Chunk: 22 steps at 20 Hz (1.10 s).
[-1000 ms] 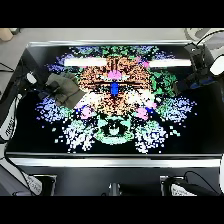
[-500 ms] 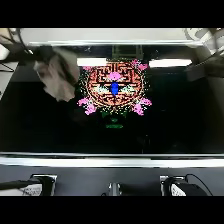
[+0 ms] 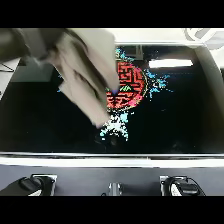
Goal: Fold the shirts.
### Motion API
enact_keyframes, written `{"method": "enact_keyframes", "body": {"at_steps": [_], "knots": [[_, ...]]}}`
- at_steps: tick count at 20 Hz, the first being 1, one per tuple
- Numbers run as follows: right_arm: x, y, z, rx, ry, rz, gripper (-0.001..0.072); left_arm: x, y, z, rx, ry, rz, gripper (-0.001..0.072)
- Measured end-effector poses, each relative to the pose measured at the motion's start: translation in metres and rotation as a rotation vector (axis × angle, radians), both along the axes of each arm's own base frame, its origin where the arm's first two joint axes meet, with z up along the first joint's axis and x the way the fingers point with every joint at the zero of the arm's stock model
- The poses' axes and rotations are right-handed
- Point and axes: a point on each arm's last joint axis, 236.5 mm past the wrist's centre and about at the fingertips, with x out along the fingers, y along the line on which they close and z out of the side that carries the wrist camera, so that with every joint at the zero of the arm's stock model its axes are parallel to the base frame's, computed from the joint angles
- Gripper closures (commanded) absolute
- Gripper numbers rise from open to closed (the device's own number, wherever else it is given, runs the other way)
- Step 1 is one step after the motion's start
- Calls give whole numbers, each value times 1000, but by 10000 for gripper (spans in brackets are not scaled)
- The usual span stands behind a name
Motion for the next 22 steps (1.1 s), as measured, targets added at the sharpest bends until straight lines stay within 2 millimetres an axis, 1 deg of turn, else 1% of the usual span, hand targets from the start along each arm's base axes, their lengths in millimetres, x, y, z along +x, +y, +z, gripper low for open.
{"method": "enact_keyframes", "body": {"at_steps": [1,2,3,5,7,8,9,10,11,12,13,14,15,16,17,18,19,21,22], "knots": [[-8,-1,-11,-6,53,-4,36,-5,-15,-19,21,37,-38,675],[-15,-3,-26,-13,124,-9,37,-10,-32,-48,51,94,-75,674],[-19,-6,-42,-19,197,-15,37,-13,-50,-84,85,168,-107,674],[-19,-11,-74,-31,340,-29,37,-25,-82,-161,154,309,-157,675],[-9,-16,-107,-39,468,-36,38,-45,-114,-247,223,455,-207,675],[-2,-17,-124,-40,525,-36,38,-56,-123,-287,265,526,-224,671],[6,-18,-142,-37,585,-33,38,-67,-129,-322,297,597,-234,553],[12,-17,-161,-31,649,-26,38,-75,-134,-349,315,663,-240,187],[18,-14,-179,-21,704,-8,38,-80,-137,-366,321,717,-241,-6],[24,-8,-197,-7,760,18,38,-81,-137,-376,319,764,-233,-8],[28,-2,-214,9,811,45,38,-75,-134,-378,317,789,-223,-7],[30,4,-225,27,850,71,39,-67,-128,-376,315,807,-212,-6],[33,10,-237,46,885,97,39,-57,-118,-369,317,817,-201,-6],[33,16,-247,65,914,118,40,-45,-103,-361,330,817,-181,-6],[31,22,-256,89,947,141,41,-35,-81,-355,356,820,-155,-6],[28,28,-265,108,976,163,42,-29,-59,-351,386,823,-127,-6],[23,35,-277,132,1011,188,41,-28,-35,-350,417,834,-101,-6],[9,49,-301,178,1082,243,41,-41,5,-358,474,880,-63,-4],[3,55,-313,201,1108,262,41,-53,21,-368,499,914,-51,-2]]}}
